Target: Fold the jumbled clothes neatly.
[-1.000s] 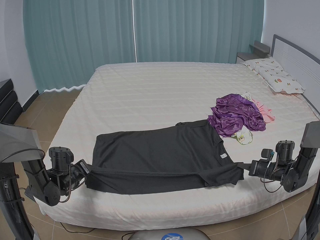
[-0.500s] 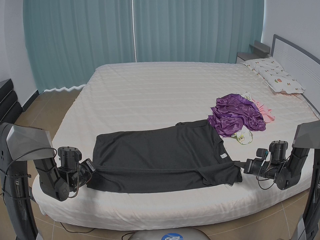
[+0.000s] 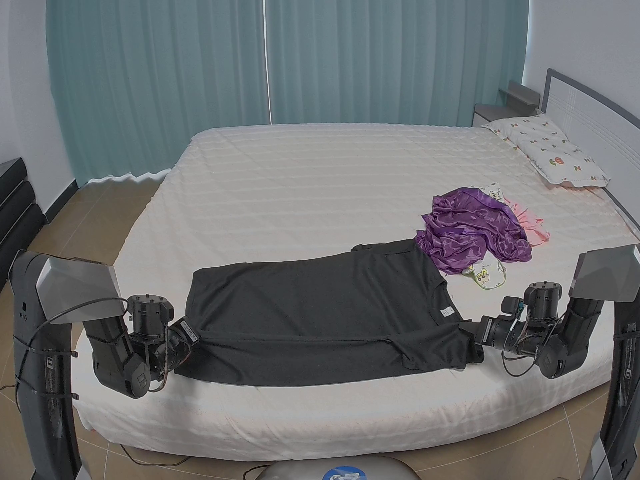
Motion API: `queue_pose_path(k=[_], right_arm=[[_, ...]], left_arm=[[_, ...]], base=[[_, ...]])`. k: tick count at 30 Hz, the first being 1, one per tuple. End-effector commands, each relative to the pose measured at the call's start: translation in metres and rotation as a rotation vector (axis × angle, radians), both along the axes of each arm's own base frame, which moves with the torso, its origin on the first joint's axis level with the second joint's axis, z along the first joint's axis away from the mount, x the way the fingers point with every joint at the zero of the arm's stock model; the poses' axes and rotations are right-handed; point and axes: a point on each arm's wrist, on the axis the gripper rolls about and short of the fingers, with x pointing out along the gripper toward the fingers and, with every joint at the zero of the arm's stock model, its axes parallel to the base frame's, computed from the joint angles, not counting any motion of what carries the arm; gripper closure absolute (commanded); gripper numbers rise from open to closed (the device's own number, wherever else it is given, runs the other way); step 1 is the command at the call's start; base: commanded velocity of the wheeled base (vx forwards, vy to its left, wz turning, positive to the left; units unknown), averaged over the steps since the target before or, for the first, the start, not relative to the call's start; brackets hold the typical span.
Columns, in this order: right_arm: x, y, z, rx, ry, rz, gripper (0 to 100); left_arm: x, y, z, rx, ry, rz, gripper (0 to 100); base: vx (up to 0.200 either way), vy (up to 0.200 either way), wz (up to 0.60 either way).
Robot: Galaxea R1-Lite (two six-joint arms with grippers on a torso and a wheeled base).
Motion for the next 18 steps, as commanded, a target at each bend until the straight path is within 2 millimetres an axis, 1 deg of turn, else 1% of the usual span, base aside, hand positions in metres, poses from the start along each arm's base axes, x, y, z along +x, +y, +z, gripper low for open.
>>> queue_pose_path(k=[1, 3, 4, 5, 6, 11, 15, 18], right_arm=[[0.007, 0.001, -0.011, -0.009, 0.010, -0.011, 100], [0.009, 0.001, -0.012, -0.012, 0.010, -0.017, 100], [0.009, 0.001, -0.015, -0.015, 0.016, -0.022, 100], [0.009, 0.001, -0.017, -0.015, 0.019, -0.024, 100], [0.009, 0.001, -0.017, -0.014, 0.021, -0.023, 0], [0.007, 0.001, -0.020, 0.018, 0.038, -0.033, 0], [0.010, 0.001, -0.016, 0.038, 0.026, -0.052, 0], [0.010, -0.005, -0.008, 0.067, -0.002, -0.093, 0]], left_arm=[[0.005, -0.001, -0.009, 0.001, 0.007, -0.001, 100], [0.006, -0.001, -0.009, 0.000, 0.006, 0.001, 100], [0.007, -0.001, -0.011, 0.001, 0.006, 0.002, 0], [0.007, -0.001, -0.011, 0.001, 0.007, 0.002, 0], [0.007, -0.001, -0.012, 0.002, 0.010, 0.002, 0], [0.007, 0.000, -0.013, 0.002, 0.010, 0.005, 0], [0.007, 0.004, -0.012, 0.002, 0.010, 0.014, 0], [0.004, 0.014, -0.008, 0.002, 0.010, 0.042, 0]], base=[[0.000, 0.000, 0.00], [0.000, 0.000, 0.00], [0.000, 0.000, 0.00], [0.000, 0.000, 0.00], [0.000, 0.000, 0.00], [0.000, 0.000, 0.00], [0.000, 0.000, 0.00], [0.000, 0.000, 0.00]])
